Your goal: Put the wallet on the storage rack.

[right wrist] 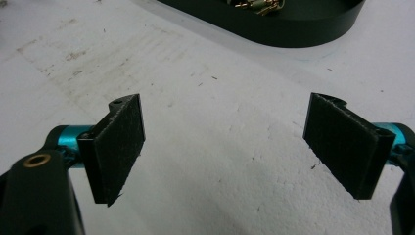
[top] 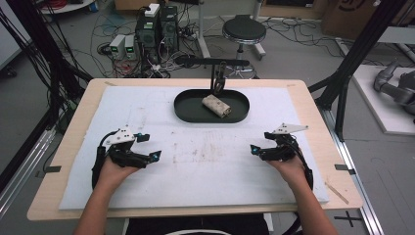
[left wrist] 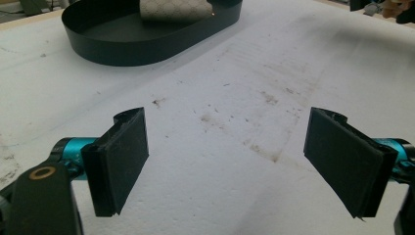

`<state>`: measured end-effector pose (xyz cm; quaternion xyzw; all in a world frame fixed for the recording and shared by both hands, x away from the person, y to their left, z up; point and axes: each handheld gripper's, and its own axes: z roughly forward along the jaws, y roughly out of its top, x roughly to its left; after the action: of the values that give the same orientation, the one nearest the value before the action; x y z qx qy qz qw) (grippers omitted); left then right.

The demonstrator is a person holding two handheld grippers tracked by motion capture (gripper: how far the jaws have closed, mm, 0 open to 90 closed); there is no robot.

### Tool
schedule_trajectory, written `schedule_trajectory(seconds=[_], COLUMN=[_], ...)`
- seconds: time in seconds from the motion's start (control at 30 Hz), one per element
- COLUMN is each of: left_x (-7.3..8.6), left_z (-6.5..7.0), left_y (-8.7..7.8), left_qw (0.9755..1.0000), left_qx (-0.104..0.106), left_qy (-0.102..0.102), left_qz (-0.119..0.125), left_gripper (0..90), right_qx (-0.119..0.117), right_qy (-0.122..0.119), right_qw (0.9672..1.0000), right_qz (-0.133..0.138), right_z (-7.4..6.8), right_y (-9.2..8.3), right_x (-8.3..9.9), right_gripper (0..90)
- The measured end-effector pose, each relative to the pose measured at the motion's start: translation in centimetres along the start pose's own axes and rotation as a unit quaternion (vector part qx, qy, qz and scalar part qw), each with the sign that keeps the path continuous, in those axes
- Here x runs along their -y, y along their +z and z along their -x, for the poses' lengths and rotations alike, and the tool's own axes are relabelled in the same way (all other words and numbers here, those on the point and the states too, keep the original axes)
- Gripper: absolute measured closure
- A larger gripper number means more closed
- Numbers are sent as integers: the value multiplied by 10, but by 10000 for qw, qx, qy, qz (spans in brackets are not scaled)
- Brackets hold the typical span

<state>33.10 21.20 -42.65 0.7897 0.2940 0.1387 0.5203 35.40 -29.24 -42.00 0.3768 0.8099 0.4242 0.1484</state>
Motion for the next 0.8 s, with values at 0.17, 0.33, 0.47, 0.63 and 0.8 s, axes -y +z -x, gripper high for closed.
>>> schedule_trajectory(seconds=[0.17, 0.33, 0.47, 0.63, 0.8], left_x=[-1, -1, -1, -2, -1], left_z=[1, 0, 2, 2, 1], left_y=[2, 1, 0, -1, -1], left_qw=[10000, 10000, 10000, 10000, 10000], left_qx=[35, 43, 45, 44, 30], left_qy=[53, 59, 53, 66, 44], left_qz=[2, 11, 36, 42, 34], left_gripper=[167, 166, 167, 166, 167], right_qx=[116, 196, 246, 313, 300], right_qy=[-22, 47, 32, 63, 96], right_qw=[9999, 9997, 9997, 9995, 9995], right_qz=[97, 108, 52, 67, 56], right_z=[0, 3, 2, 5, 5], right_y=[-3, -4, -4, -5, -3], right_x=[1, 2, 3, 3, 3], right_gripper=[159, 159, 158, 158, 159])
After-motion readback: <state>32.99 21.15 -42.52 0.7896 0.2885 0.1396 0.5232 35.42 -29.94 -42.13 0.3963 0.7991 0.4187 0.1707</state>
